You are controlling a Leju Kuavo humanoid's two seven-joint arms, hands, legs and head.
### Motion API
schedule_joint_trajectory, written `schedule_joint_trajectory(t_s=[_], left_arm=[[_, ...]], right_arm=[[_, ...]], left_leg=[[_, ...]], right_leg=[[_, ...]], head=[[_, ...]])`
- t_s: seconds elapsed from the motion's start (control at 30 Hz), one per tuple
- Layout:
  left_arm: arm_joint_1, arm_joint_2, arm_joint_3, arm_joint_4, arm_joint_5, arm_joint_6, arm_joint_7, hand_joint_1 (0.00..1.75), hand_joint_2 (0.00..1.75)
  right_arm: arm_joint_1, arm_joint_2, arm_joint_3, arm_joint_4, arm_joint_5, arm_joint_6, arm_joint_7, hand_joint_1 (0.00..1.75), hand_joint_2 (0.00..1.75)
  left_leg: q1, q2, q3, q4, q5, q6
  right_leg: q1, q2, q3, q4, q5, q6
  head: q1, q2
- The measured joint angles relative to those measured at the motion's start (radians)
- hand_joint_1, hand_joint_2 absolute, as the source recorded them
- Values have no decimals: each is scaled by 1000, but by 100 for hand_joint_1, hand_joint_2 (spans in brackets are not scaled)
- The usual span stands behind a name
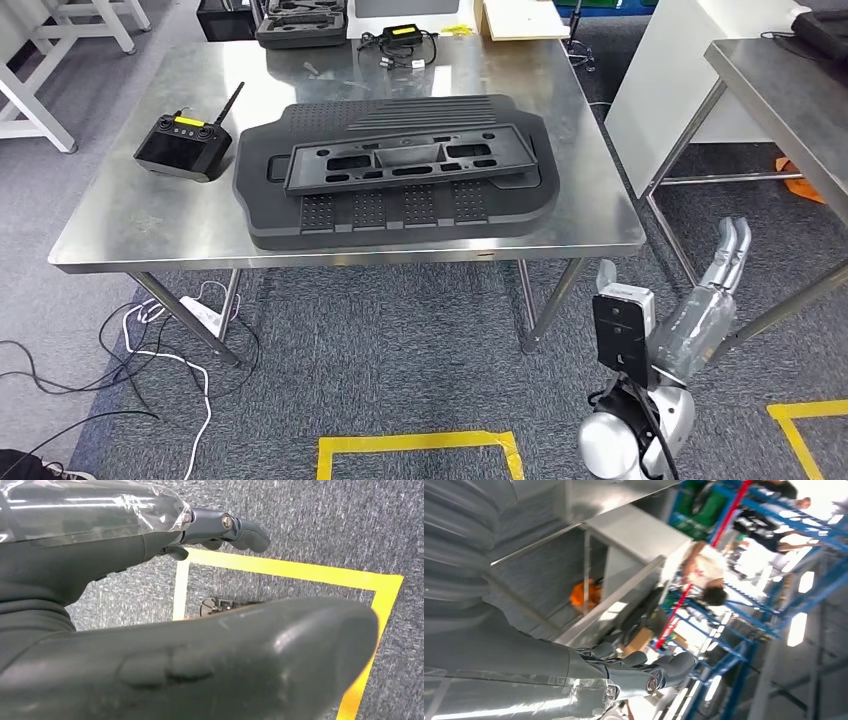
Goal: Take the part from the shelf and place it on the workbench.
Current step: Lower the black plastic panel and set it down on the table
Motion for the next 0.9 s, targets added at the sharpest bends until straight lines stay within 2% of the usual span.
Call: schedule_joint_trajectory(t_s=[0.03,0.1,0.13,0.17,0.2,0.23,0.3,0.33,0.37,0.43,0.47,0.5,0.53,0.6,0.63,0.67,0.7,0.73,0.8,0.83,0.87,0.9], left_arm=[[0,0,-2,0,2,0,0,0,0],[1,0,-5,0,4,0,0,0,0],[1,0,-6,0,5,0,0,0,0],[2,0,-6,0,6,0,0,0,0],[2,0,-7,0,6,0,0,0,0],[2,1,-8,0,7,0,0,0,0],[0,1,-9,0,7,0,0,0,0],[-1,1,-10,1,7,-1,0,0,0],[-1,1,-10,1,7,-1,0,0,0],[0,1,-11,1,9,-1,0,0,0],[0,1,-11,1,11,-2,0,0,0],[-1,1,-11,1,12,-3,0,0,0],[-3,1,-12,1,14,-3,1,0,0],[-4,0,-12,1,17,-5,2,0,0],[-4,0,-12,1,19,-6,4,0,0],[-3,0,-12,1,21,-7,4,0,0],[-2,0,-12,1,24,-7,5,0,0],[-1,0,-12,1,26,-6,5,0,0],[0,0,-12,1,29,-4,6,0,0],[0,0,-12,1,30,-4,7,0,0],[0,0,-12,1,32,-3,8,0,0],[0,0,-12,1,34,-2,9,0,0]], right_arm=[[1,-6,-1,5,11,0,22,0,175],[7,-26,-2,19,44,0,90,0,175],[11,-41,-1,30,65,0,139,0,175],[16,-59,0,42,85,0,188,0,175],[20,-76,1,53,100,0,230,0,175],[23,-90,3,62,107,0,255,0,175],[27,-117,8,83,111,0,294,0,175],[28,-131,11,96,108,0,313,0,175],[30,-143,14,109,101,0,331,0,175],[35,-166,22,142,75,0,373,0,175],[39,-178,28,163,55,0,398,0,175],[43,-190,35,188,35,0,420,0,175],[46,-202,41,216,14,1,435,0,175],[50,-218,54,280,-32,1,442,0,175],[51,-223,60,317,-59,1,441,0,175],[52,-226,67,357,-89,1,441,0,175],[52,-229,76,398,-119,1,443,0,175],[50,-233,87,440,-149,1,447,0,175],[40,-240,112,525,-208,1,448,0,175],[33,-243,125,568,-238,1,445,0,175],[27,-245,136,608,-268,1,440,0,175],[23,-246,147,649,-302,1,435,0,175]], left_leg=[[1,-1,-16,41,-34,-5],[1,-1,-58,165,-115,-12],[2,-1,-72,219,-142,-14],[2,-1,-72,244,-151,-15],[2,-1,-51,230,-141,-15],[2,-1,-12,176,-118,-13],[2,-1,73,33,-78,-5],[0,-2,96,-14,-67,1],[-1,-3,103,-35,-65,7],[-4,-3,97,-38,-54,21],[-3,-2,94,-42,-47,30],[-2,-1,90,-46,-38,38],[0,0,82,-50,-29,46],[-2,1,63,-50,-14,53],[-3,1,52,-49,-7,54],[-4,1,43,-48,-1,54],[-5,1,34,-46,4,52],[-5,1,27,-44,9,50],[-6,1,16,-40,17,42],[-7,1,13,-38,21,37],[-8,1,11,-37,25,31],[-8,1,9,-37,30,25]], right_leg=[[-2,-2,-7,-2,8,-7],[-1,-6,-25,1,18,-14],[-1,-7,-35,5,23,-14],[-1,-8,-44,9,27,-14],[-1,-9,-53,13,30,-12],[-1,-9,-61,18,33,-10],[-1,-8,-72,29,37,-3],[1,-9,-77,34,40,3],[2,-9,-80,36,43,9],[2,-9,-81,33,52,22],[0,-8,-83,36,48,28],[-2,-7,-89,49,32,34],[-3,-6,-102,82,2,39],[-6,-4,-143,197,-80,48],[-7,-3,-159,253,-111,51],[-7,-3,-161,284,-123,53],[-7,-3,-144,277,-117,53],[-7,-3,-107,228,-94,51],[-5,-2,-14,81,-47,43],[-3,-2,16,26,-33,37],[0,-1,28,-1,-28,32],[4,0,27,-7,-26,26]], head=[[-2,0],[-8,0],[-9,0],[-10,0],[-10,0],[-10,0],[-11,0],[-10,0],[-10,0],[-8,0],[-8,0],[-5,0],[-1,0],[7,0],[8,0],[9,0],[9,0],[9,0],[10,0],[10,0],[10,0],[10,0]])
